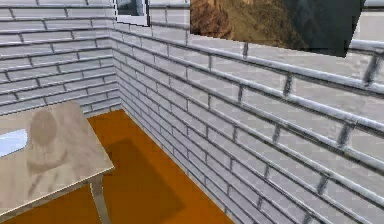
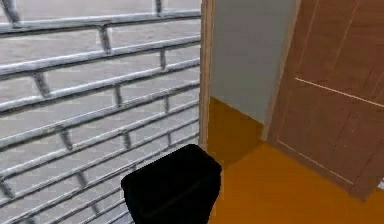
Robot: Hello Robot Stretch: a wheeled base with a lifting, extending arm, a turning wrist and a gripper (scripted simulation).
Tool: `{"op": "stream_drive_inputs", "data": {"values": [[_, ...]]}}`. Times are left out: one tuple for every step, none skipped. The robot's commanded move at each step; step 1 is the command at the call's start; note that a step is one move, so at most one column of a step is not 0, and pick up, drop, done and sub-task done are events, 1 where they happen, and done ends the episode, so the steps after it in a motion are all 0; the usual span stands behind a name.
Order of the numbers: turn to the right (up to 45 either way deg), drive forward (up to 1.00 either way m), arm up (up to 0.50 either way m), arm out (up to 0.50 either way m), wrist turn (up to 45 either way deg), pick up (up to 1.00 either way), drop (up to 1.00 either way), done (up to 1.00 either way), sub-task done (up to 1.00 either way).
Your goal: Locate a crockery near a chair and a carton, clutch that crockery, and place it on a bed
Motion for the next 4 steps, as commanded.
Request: {"op": "stream_drive_inputs", "data": {"values": [[0.0, 0.05, 0.0, 0.0, 0.0, 0.0, 0.0, 0.0, 0.0], [15.0, 0.0, 0.0, 0.0, 0.0, 0.0, 0.0, 0.0, 0.0], [0.0, 0.1, 0.0, 0.0, 0.0, 0.0, 0.0, 0.0, 0.0], [-45.0, 0.0, 0.0, 0.0, 0.0, 0.0, 0.0, 0.0, 0.0]]}}
